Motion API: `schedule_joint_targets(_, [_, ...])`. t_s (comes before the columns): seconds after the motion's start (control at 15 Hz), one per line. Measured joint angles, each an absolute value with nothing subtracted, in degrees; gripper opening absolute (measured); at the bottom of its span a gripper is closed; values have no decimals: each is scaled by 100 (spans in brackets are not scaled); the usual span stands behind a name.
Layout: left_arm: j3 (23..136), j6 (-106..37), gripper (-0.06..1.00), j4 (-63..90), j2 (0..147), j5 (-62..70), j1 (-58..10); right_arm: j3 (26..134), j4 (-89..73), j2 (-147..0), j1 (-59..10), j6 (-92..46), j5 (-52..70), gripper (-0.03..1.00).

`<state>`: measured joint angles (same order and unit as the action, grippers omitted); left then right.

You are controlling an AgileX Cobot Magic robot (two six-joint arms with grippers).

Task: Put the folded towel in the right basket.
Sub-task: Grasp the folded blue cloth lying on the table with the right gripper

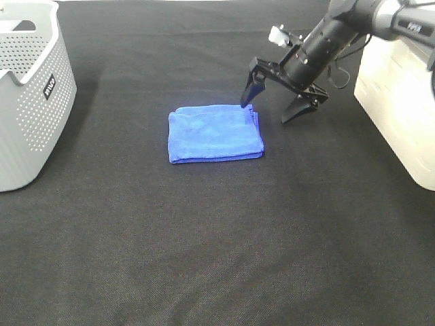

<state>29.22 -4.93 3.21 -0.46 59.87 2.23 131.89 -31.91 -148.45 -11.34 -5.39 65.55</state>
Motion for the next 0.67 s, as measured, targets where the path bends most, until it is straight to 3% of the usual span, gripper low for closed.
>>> schedule_joint_targets(0.67, [2922, -493, 98, 321, -46, 5987, 223, 13453, -3512, -15390, -1140, -435, 6515, 93])
